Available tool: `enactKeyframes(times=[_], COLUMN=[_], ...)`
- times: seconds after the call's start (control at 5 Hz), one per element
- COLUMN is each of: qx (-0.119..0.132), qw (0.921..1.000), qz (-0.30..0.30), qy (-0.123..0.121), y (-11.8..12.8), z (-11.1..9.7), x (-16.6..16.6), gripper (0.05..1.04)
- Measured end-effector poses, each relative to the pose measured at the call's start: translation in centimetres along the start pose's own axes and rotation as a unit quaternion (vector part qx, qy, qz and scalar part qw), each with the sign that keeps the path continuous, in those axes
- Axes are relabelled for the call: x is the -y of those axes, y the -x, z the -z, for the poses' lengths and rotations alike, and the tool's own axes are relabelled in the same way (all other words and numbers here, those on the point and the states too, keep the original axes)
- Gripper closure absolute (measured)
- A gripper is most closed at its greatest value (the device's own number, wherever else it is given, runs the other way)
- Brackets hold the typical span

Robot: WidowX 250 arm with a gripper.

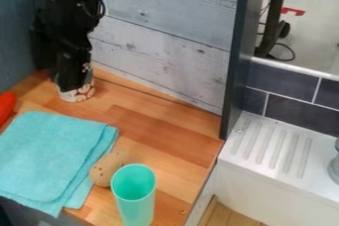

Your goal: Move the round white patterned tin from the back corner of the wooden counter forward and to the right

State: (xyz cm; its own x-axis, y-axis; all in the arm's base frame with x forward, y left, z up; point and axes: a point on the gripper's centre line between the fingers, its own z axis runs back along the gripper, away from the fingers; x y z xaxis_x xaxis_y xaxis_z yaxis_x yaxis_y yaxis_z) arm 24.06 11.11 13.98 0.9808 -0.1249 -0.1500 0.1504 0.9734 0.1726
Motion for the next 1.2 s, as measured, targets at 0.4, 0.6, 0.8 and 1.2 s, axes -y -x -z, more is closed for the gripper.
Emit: enactKeyframes(times=[0.4,0.6,0.8,1.2], qx=[0.022,0.024,0.025,0.033], qw=[0.999,0.9978,0.9957,0.983], qz=[-0.025,-0.052,-0.077,-0.151], qy=[0.03,0.034,0.046,0.1], y=[-1.7,-3.2,-4.0,-4.0], z=[-0.4,-0.1,1.0,5.6], x=[-2.1,-4.8,-6.6,-11.4], gripper=[0.083,0.083,0.083,0.083])
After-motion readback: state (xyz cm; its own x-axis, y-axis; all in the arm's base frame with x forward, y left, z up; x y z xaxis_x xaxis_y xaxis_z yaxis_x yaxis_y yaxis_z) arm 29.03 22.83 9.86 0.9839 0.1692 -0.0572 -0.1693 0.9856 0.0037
